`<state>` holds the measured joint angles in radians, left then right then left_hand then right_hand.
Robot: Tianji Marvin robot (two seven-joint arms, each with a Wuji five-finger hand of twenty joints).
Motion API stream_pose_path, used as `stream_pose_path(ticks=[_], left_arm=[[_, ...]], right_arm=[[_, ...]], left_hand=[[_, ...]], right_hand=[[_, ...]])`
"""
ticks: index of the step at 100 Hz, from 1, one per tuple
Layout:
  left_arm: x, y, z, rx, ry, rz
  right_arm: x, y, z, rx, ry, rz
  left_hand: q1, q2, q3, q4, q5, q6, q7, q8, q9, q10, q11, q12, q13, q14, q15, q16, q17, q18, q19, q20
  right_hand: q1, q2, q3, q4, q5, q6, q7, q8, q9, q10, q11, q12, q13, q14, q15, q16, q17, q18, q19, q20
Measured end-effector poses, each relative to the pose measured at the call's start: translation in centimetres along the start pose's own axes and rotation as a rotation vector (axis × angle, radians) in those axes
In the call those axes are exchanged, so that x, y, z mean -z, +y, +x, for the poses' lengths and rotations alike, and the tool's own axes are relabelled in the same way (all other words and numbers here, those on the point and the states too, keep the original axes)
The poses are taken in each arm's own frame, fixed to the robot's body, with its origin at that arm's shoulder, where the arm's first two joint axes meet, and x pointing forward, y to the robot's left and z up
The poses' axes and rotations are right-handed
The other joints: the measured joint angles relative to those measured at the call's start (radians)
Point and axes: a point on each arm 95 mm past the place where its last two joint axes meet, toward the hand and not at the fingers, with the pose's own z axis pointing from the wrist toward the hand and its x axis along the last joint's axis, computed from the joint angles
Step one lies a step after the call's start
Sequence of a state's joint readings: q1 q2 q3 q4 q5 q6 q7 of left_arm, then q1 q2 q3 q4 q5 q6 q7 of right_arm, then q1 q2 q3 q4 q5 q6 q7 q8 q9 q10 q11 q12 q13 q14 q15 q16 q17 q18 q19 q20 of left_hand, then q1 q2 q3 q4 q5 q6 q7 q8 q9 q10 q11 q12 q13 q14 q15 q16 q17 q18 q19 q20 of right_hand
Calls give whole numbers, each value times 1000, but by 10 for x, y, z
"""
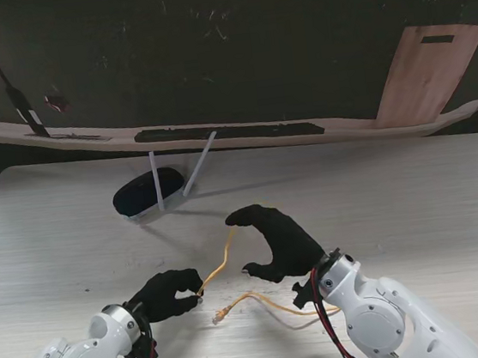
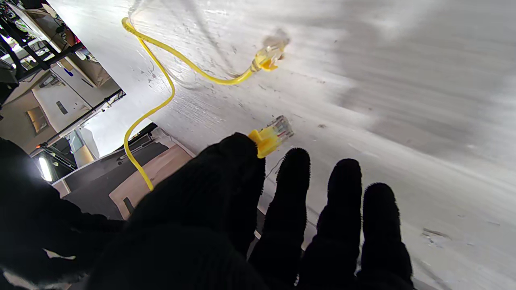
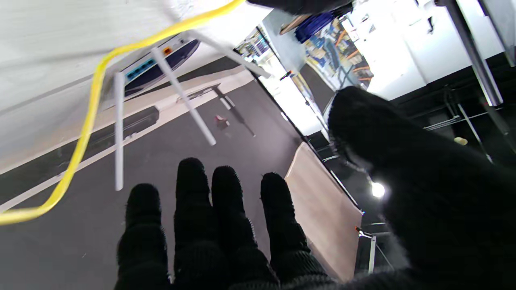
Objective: Untangle the Ethernet cable and plug it into the router
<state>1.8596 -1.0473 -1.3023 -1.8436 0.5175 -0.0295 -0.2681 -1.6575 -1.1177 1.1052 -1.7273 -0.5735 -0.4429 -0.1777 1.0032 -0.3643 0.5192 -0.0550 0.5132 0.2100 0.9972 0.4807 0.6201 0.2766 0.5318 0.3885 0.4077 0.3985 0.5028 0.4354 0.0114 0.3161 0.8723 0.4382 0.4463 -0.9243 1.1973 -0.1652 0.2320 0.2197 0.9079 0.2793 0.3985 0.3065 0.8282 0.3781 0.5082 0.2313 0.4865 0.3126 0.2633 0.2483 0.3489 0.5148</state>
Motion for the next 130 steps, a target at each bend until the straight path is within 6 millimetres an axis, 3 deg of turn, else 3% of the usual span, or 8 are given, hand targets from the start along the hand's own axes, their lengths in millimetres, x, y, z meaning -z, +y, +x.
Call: stream_pose_path(ticks=[26,38,48,58,69,94,110,130], left_arm=[[-1,-5,15,-30,89,0],[-1,-7,20,-47,97,3],[-1,-7,21,-39,105,5],[-1,-7,22,-29,118,9],[-1,-7,22,-20,126,20],[-1,-7,23,-9,140,38],[0,-6,22,0,142,56],[0,-5,22,4,142,57]], right_arm=[[-19,-22,-1,-144,43,56],[-26,-29,0,-275,43,69],[-29,-35,4,-305,45,98],[-30,-39,2,-275,31,116],[-30,-42,-3,-280,-6,123],[-23,-46,-13,-204,-58,142],[-18,-46,-20,-183,-102,150],[-14,-48,-24,-155,-129,181]], left_hand=[[6,1,-12,0,-6,1,2,24,-10,0,13,22,0,0,16,12,11,5,23,2],[6,2,-12,1,-10,1,8,26,-10,0,13,23,0,0,18,20,11,10,24,12],[6,2,-12,1,-11,1,9,26,-10,0,14,24,0,0,21,21,11,11,25,12],[6,11,-21,1,-12,1,9,27,-10,0,15,24,0,1,22,21,12,11,25,13],[6,11,-22,1,-14,1,9,34,-10,0,23,24,0,1,27,22,12,12,25,13],[8,12,-32,10,-14,1,9,37,-10,0,27,36,2,1,32,22,23,14,41,14],[8,12,-32,12,-16,1,9,40,-10,0,38,38,25,1,44,34,24,19,49,26],[9,21,-39,12,-26,1,16,50,-10,1,49,49,25,2,53,35,26,23,49,33]], right_hand=[[-53,-6,0,-3,-4,-1,0,13,1,0,0,1,20,11,-6,2,18,-6,2,-173],[-132,179,-43,-7,-42,-29,14,14,1,0,-1,1,22,11,-36,2,17,-9,2,-223],[-138,265,-53,-8,-53,-39,24,17,10,0,-14,1,28,11,-45,-2,16,-14,2,-231],[-138,281,-53,-8,-65,-42,28,20,15,0,-14,1,95,36,-38,-7,33,-9,15,-237],[-137,281,-53,-8,-65,-43,36,21,27,5,-16,1,162,79,-29,-7,58,53,78,-237],[-122,266,-68,-8,-56,-27,46,21,122,12,-20,4,337,121,133,29,174,284,398,-85],[-97,252,-72,-8,170,51,-28,21,320,72,1,12,561,145,393,64,302,344,788,-58],[-49,256,-57,-7,411,74,-52,21,526,110,24,13,723,143,572,64,497,376,1016,-77]])
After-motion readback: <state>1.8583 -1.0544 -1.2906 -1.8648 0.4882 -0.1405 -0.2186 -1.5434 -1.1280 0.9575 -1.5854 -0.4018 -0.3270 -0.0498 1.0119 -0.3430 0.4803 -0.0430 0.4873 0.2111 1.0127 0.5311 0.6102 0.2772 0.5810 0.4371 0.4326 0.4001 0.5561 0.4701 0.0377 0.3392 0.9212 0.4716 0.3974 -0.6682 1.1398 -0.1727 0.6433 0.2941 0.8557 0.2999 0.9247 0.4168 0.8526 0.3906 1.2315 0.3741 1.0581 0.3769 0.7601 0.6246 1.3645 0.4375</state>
